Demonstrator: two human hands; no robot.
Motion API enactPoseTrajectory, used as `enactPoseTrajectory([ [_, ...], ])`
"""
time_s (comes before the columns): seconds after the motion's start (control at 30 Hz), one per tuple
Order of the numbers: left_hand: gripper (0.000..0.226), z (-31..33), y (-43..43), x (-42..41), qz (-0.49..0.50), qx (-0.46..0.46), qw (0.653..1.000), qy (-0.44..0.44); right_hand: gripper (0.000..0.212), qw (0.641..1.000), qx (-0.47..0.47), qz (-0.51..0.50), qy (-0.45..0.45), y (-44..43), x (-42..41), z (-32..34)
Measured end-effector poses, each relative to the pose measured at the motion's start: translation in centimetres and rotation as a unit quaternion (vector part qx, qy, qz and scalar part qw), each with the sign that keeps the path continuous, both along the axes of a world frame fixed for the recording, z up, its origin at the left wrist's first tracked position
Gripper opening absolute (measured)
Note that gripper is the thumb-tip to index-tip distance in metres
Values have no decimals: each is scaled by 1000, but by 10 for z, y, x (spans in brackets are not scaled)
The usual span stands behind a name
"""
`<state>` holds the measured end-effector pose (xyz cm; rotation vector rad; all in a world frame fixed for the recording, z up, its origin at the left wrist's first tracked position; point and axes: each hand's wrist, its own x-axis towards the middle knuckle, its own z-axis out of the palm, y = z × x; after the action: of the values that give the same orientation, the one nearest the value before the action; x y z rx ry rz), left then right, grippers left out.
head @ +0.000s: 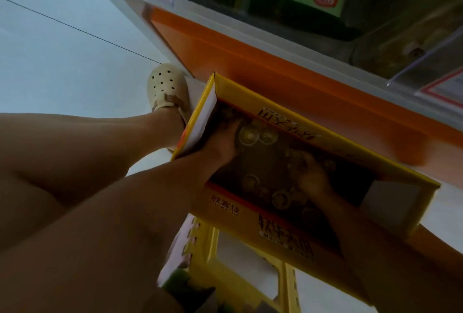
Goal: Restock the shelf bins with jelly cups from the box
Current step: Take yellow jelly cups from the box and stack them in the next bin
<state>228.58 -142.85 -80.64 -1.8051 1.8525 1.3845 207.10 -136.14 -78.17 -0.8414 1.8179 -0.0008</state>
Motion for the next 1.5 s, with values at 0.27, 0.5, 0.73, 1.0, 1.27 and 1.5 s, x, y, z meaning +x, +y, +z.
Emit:
enactPoseTrajectory([
  [0.27, 62, -33, 3, -40, -29, -23, 997, -70, 44, 990, 46, -120, -65, 27, -26, 19],
  [0.5, 59, -36, 24, -49, -138, -25, 989, -38, 39, 981, 65, -160, -84, 43, -25, 26],
  [0.73, 54, -38, 35, -66, -210, 18, 977, -29, 22, 973, 69, -201, -87, 43, -31, 27],
  [1.0, 39, -26, 17, -48, 55, 136, 979, 139, 43, 962, 64, -240, -109, 37, -44, 23],
  [1.27, 41, 64, 3, -33, 185, 454, 818, 300, 43, 944, 68, -225, -233, 36, -27, 57],
  [1.5, 43, 132, 27, -29, 283, 454, 774, 338, 44, 971, -171, -81, -147, 54, 10, 108],
])
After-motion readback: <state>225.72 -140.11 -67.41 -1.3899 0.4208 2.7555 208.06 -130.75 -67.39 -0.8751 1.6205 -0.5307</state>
